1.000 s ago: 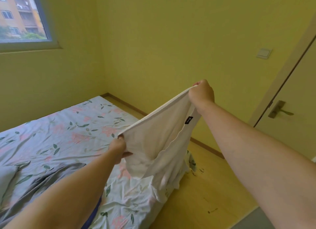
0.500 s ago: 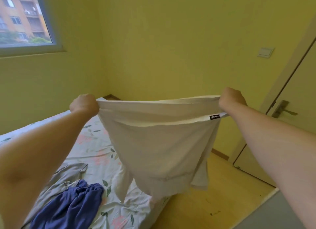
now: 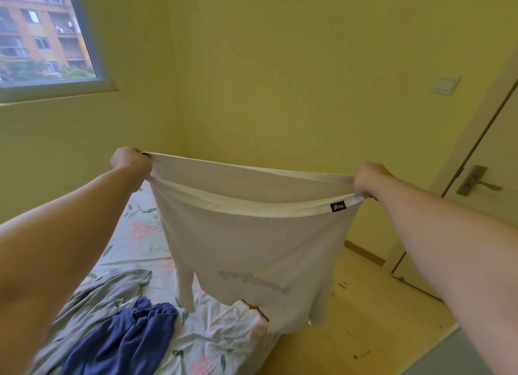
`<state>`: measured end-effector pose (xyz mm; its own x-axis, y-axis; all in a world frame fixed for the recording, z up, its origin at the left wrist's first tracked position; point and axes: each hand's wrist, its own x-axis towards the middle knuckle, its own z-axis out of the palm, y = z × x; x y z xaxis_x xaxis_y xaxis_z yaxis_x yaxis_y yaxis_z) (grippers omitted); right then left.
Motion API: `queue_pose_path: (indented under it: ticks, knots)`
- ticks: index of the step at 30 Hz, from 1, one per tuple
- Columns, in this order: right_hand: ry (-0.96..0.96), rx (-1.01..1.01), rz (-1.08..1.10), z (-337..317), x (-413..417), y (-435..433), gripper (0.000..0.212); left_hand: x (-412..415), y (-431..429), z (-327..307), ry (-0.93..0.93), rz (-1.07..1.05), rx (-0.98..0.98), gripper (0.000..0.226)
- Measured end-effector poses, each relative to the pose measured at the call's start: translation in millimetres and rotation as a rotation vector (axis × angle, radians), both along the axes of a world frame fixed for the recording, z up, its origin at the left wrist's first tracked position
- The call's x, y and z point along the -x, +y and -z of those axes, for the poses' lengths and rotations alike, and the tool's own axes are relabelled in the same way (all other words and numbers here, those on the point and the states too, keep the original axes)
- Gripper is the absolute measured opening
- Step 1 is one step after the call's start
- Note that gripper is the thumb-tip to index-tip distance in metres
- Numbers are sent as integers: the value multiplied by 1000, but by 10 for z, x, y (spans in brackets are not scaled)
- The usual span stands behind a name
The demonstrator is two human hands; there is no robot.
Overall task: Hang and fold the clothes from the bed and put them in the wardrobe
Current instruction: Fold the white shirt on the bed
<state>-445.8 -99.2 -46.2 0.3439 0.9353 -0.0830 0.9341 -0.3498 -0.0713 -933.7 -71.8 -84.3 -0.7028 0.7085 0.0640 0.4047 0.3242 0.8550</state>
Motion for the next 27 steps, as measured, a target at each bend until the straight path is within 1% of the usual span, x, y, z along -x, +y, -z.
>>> queue_pose_path:
  ticks: [3,6,8,10,13,15,17,18,20,22,24,26,27]
  knots:
    - [59,-49,15,8,75,72,19,49,-62,-37,188,52,62,24]
    - [260,-126,71,56,169,183,19,82,-116,-14,287,104,132,29]
    - [405,-213,102,81,233,265,17,87,-120,10,278,112,164,26]
    - [531,-284,92,75,341,316,14,46,-93,31,230,140,163,28]
    - [717,-344,-62,-10,637,313,28,-159,-49,-3,110,254,93,26]
    - [783,-305,-254,-81,898,233,37,-387,-14,-80,166,395,15,18]
    - [824,-184,-439,-140,1149,128,40,-646,9,-192,241,531,-76,12]
    - [827,-111,-517,-166,1258,83,40,-769,23,-252,248,579,-116,9]
    - [819,2,-629,-213,1436,23,43,-982,48,-374,189,637,-186,9]
    - [841,47,-678,-245,1569,-11,60,-1133,57,-485,89,668,-243,18]
    - [894,37,-687,-259,1649,-25,78,-1243,41,-576,20,721,-290,26]
    - [975,41,-673,-261,1686,-28,83,-1335,-5,-648,-25,800,-305,28]
    - [1015,51,-664,-261,1699,-27,79,-1368,-24,-687,-37,841,-296,29]
